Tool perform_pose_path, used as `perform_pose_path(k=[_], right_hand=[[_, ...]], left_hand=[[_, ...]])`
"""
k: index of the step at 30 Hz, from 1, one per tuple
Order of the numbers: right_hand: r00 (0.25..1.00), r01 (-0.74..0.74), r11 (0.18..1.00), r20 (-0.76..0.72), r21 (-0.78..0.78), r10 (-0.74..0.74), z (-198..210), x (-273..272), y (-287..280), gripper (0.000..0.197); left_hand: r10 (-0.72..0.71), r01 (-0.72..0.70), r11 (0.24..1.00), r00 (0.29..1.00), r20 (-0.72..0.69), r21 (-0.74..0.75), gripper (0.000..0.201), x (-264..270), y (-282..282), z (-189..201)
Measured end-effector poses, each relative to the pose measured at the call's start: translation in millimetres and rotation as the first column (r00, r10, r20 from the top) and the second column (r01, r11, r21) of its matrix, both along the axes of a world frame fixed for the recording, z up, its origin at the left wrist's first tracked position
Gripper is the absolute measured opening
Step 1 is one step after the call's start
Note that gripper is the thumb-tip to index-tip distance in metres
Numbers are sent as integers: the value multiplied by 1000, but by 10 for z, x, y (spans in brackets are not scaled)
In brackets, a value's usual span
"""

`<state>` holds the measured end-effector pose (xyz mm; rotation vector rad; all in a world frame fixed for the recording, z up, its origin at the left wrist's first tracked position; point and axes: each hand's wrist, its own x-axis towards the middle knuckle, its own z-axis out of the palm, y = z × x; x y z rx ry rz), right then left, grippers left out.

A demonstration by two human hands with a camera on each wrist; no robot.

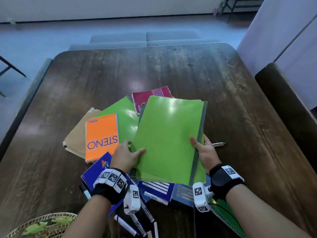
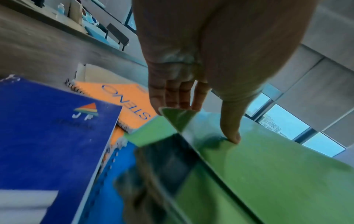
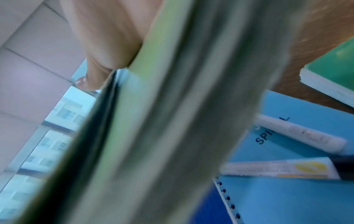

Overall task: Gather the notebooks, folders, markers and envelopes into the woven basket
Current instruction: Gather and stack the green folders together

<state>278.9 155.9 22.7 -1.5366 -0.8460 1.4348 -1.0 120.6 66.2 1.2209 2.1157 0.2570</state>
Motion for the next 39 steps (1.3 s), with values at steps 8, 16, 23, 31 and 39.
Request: perform_pose_path(k=[8,16,23,31,39], right_hand=[[989,86,995,121,45,-91,148,-20,72,71],[994,96,989,34,113,-101,377,-169,58,52],[995,36,998,90,47,-41,250,-184,1,33],[987,-155,988,41,13,154,272,216,0,38],[987,-159,977,-10,140,162,459,260,439,47]], left_hand=[[91,-109,921,994,65,374,41,-303,-16,530],[-313,424,760,903,-295,493,19,634,-291,764],[-645,711,613,702,-302,345,38,1301,-480,95],[-215,224,955,974,-67,195,73,495,360,-112],[-144,38,963,910,389,268,45,180,1111,-49]])
